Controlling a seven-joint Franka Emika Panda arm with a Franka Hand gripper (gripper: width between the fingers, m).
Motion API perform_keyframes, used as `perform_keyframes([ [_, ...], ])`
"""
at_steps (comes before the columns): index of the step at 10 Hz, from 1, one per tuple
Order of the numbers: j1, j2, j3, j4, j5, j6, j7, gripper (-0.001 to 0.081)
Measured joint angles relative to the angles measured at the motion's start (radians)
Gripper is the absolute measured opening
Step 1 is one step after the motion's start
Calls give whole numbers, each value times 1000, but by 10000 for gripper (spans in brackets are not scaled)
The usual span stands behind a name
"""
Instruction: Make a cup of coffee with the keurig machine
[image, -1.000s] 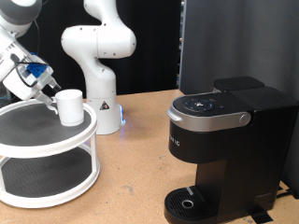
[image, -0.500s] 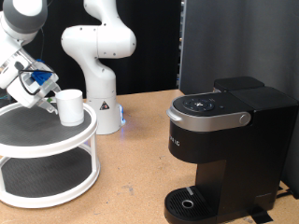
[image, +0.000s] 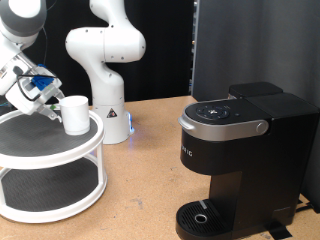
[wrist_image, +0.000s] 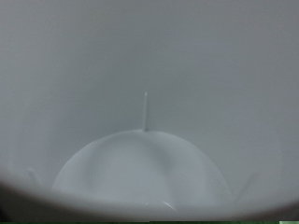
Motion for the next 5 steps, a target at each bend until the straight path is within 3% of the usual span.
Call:
perform_keyframes([
  [1,0,-1,-4,0,3,0,-2,803],
  [3,0,-1,-7,0,10,2,-4,541],
  [4,0,-1,-7,0,15,6,-5,541],
  [5,0,-1,-7,0,19,10,-6,341],
])
